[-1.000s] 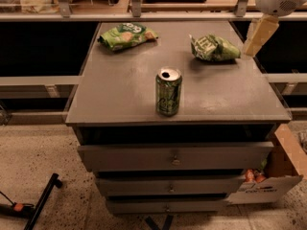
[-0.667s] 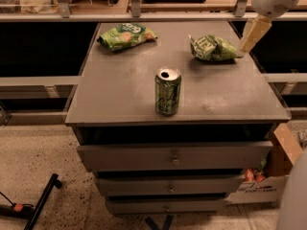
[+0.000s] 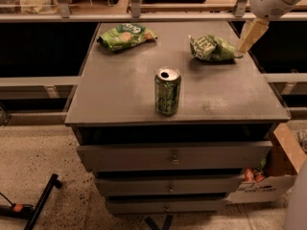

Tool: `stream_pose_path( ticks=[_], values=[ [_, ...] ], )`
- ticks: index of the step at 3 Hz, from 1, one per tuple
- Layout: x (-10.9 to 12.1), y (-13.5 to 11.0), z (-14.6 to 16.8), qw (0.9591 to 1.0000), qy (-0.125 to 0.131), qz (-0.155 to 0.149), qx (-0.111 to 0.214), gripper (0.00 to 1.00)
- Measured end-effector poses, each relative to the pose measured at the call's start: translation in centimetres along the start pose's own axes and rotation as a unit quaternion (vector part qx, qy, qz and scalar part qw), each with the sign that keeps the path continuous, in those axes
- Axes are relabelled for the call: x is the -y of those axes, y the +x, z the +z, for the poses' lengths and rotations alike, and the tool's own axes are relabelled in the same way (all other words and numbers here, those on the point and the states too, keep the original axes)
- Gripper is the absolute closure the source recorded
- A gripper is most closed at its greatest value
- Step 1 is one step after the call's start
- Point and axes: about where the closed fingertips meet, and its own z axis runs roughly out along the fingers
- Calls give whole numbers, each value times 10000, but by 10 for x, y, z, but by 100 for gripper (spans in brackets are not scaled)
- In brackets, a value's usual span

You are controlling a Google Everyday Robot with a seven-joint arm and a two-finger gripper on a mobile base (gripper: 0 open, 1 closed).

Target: Move green jalapeno chip bag near green can

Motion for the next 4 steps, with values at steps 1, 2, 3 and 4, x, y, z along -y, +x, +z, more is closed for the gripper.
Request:
stream_pose_path(
  ticks=[1,2,3,4],
  values=[
    [-1,-6,19,9994,320,-22,85,0],
    [-9,-7,37,9983,576,-29,91,0],
    [-18,-4,66,9977,635,120,186,0],
    [-20,-3,84,9969,716,185,270,0]
  ],
)
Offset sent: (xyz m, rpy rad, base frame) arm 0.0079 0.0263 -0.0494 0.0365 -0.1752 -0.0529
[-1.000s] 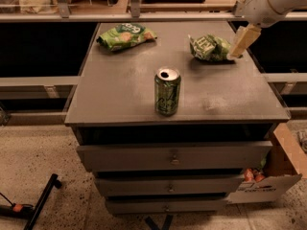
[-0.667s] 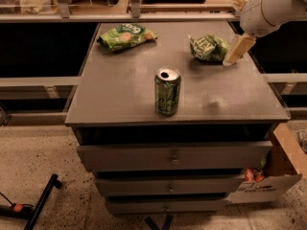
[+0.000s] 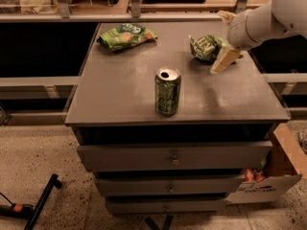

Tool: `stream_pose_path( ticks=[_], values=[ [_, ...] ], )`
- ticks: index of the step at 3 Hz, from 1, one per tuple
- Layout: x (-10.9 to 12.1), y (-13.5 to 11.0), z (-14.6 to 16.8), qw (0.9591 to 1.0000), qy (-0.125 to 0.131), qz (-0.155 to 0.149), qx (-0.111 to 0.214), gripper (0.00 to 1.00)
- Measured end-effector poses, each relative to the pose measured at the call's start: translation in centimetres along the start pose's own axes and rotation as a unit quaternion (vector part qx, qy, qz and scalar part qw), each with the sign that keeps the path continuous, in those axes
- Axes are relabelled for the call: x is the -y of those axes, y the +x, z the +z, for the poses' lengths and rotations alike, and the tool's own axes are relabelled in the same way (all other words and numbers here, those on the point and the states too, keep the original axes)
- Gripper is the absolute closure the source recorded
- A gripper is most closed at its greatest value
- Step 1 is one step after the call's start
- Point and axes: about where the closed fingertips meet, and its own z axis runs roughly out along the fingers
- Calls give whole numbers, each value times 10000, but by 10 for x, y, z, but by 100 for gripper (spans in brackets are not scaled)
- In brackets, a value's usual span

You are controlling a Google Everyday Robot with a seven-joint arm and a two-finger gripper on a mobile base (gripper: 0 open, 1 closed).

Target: Move green jalapeno chip bag near green can

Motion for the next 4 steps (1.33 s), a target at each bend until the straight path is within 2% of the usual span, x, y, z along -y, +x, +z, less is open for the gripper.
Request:
stream_pose_path(
  ticks=[1,2,3,4],
  values=[
    [1,0,12,9999,50,49,102,17],
    [6,2,29,9996,30,119,260,28],
    [3,6,41,9996,-36,152,240,29],
    [-5,15,38,9995,-90,197,239,33]
  ],
)
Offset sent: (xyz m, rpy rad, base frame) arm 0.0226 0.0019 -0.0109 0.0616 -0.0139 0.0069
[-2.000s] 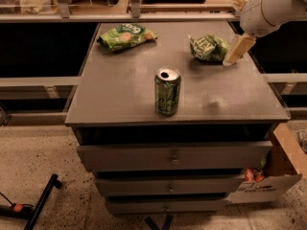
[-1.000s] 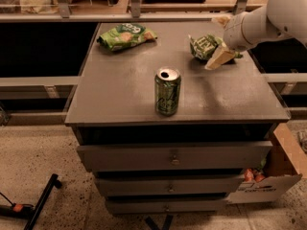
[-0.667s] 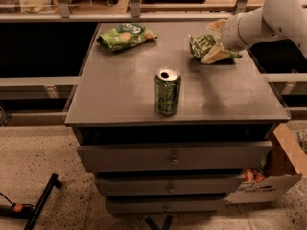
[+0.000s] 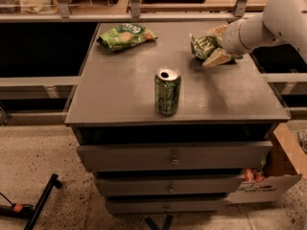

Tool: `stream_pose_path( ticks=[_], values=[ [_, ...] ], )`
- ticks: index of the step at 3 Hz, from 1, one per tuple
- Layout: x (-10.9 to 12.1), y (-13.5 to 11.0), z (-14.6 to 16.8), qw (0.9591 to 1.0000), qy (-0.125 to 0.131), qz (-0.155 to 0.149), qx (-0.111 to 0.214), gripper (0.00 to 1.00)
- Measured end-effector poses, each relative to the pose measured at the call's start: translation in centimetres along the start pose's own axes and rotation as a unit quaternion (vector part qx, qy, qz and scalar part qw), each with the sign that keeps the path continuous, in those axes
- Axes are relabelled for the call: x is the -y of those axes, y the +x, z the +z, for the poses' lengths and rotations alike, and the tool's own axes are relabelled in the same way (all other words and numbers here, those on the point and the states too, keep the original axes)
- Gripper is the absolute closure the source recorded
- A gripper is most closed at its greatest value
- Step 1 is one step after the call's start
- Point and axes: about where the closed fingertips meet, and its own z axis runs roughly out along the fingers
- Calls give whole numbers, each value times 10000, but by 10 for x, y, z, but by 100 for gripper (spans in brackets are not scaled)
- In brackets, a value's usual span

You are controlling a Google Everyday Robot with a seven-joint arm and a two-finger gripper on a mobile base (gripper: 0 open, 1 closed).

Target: Move green jalapeno chip bag near green can

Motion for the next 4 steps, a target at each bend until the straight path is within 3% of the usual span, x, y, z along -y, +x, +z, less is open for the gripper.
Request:
stream_pose_path(
  ticks=[1,3,4],
  values=[
    [-5,5,-5,10000,-9,44,26,51],
    [-1,-5,5,9998,58,75,156,96],
    [3,-17,1,9996,129,24,264,100]
  ],
)
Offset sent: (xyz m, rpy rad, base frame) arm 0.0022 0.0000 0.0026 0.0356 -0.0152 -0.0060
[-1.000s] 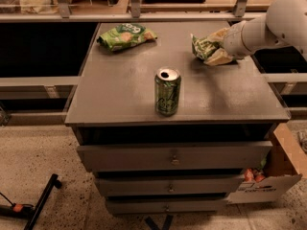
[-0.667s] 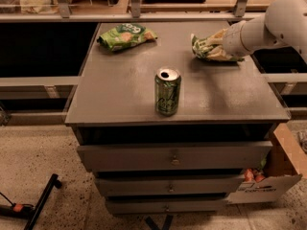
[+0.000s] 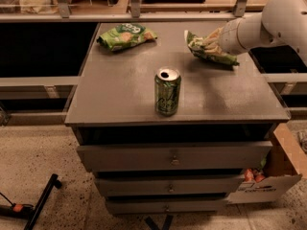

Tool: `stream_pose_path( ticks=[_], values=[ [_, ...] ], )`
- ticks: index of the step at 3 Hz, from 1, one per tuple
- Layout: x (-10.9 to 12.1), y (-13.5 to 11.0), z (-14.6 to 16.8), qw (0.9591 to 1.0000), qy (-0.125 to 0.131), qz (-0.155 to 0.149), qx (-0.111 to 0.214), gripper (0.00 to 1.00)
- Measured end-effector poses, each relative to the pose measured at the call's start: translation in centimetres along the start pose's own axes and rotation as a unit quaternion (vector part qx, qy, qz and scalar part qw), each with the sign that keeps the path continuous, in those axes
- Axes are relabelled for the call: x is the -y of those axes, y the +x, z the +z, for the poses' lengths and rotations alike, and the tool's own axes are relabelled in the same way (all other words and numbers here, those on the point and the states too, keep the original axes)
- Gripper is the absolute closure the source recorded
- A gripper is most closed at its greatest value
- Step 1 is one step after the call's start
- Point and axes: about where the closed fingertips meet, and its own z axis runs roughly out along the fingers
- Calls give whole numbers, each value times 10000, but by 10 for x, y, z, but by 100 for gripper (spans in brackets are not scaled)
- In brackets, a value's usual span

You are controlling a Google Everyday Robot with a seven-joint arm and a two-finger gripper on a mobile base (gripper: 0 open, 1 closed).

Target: Move green jalapeno chip bag near green can

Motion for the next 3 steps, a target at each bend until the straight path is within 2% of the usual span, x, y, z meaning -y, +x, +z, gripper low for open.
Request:
stream_pose_path(
  ticks=[2,3],
  values=[
    [8,-43,-47,9989,191,-47,421,100],
    [2,-86,-85,9974,207,-173,666,100]
  ],
)
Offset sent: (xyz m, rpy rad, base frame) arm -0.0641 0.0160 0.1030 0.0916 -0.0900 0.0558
